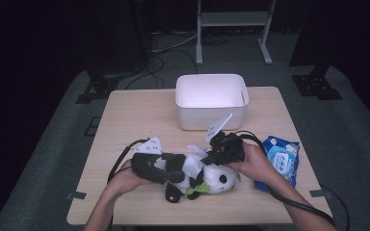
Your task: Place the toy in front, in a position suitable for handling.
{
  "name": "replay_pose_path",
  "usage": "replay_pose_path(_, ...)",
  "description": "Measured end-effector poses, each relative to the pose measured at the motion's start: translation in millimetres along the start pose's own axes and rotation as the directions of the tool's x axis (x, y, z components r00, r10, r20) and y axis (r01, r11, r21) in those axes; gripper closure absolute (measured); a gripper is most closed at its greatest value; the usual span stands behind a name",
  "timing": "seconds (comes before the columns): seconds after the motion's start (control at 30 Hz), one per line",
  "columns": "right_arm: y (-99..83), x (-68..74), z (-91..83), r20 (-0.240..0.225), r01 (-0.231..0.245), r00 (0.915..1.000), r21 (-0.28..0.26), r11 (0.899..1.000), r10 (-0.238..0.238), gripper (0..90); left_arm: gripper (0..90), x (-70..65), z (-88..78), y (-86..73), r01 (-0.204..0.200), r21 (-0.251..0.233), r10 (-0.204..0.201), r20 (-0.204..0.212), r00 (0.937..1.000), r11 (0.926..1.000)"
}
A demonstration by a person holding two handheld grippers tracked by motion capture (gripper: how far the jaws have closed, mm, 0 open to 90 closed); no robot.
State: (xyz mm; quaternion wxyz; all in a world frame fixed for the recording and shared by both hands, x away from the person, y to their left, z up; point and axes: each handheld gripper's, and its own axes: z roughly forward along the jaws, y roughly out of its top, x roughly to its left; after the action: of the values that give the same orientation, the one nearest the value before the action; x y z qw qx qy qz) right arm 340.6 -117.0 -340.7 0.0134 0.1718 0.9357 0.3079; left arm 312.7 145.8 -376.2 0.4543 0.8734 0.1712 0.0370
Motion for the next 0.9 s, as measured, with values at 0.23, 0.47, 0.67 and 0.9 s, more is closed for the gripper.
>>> replay_pose_path(0.23, -14.8, -1.8, -22.7, 0.027, -0.016, 0.9995, -0.024, 1.0, 0.017, 77.9, 31.7, -2.0, -0.8, 0.3, -0.012, 0.011, 0.012, -0.002, 0.9999, 0.9999)
replay_pose_path(0.47, -41.7, -8.5, -42.9, 0.072, -0.065, 0.9952, -0.01, 0.998, 0.066, 77.9, 31.7, -0.9, -1.0, -0.5, -0.005, 0.006, 0.005, 0.0, 1.0, 1.0)
replay_pose_path(0.67, -72.9, -15.3, -49.9, 0.067, -0.149, 0.9865, -0.019, 0.989, 0.15, 77.8, 31.7, -0.5, -0.2, 0.1, 0.0, 0.001, 0.0, 0.002, 1.0, 1.0)
replay_pose_path(0.9, -68.7, -14.0, -50.6, 0.078, -0.138, 0.9872, -0.019, 0.99, 0.14, 77.7, 31.6, -0.9, -0.2, 1.2, -0.004, 0.01, 0.004, -0.003, 1.0, 0.9999)
